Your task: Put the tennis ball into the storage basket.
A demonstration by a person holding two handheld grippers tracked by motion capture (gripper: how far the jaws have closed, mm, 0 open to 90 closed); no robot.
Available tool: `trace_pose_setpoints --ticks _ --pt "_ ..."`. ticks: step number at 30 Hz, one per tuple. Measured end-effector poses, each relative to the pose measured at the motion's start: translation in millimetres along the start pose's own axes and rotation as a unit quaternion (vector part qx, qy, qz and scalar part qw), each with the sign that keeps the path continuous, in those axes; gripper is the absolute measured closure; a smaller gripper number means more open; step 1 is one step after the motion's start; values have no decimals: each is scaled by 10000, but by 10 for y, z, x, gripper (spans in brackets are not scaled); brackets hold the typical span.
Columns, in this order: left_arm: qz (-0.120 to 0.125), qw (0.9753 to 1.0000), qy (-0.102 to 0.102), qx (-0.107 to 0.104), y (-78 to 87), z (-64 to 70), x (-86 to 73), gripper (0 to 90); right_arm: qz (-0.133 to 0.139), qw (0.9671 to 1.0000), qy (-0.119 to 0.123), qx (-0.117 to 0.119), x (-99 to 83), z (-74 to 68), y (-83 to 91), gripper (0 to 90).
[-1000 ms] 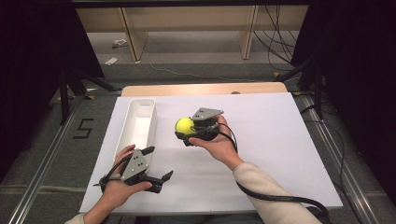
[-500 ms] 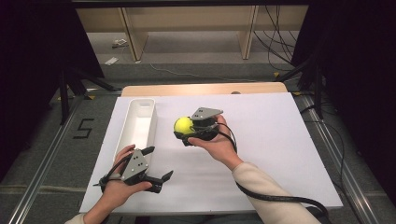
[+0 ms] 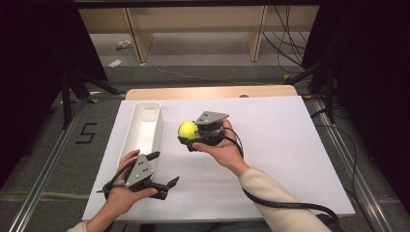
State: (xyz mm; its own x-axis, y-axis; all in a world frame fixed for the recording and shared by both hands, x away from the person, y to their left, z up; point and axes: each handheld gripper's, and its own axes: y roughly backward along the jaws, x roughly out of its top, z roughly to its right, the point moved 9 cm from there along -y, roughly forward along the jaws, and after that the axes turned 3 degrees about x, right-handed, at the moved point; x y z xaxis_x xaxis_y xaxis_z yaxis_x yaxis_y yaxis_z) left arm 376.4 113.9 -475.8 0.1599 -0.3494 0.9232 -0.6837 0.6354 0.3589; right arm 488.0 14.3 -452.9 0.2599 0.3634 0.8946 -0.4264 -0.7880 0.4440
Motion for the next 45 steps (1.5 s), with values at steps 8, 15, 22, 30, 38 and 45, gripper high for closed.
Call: trace_pose_setpoints --ticks 8,15,22,30,38,45 --pt "7 10000 2 -8 3 0 2 3 1 10000 32 42 20 -39 -30 260" --pt "2 10000 0 -10 1 4 1 3 20 10000 24 45 35 -56 -44 260" --pt "6 10000 -2 -13 3 2 2 3 40 10000 44 52 56 -65 -52 260" --pt "32 10000 -7 -39 0 10 8 3 49 9999 66 92 77 -96 -71 261" --pt "41 10000 -29 -29 -2 6 10 3 70 9999 87 110 103 -109 -79 261" --pt "46 10000 -52 -19 -1 -1 12 3 36 9999 72 129 93 -120 -93 261"
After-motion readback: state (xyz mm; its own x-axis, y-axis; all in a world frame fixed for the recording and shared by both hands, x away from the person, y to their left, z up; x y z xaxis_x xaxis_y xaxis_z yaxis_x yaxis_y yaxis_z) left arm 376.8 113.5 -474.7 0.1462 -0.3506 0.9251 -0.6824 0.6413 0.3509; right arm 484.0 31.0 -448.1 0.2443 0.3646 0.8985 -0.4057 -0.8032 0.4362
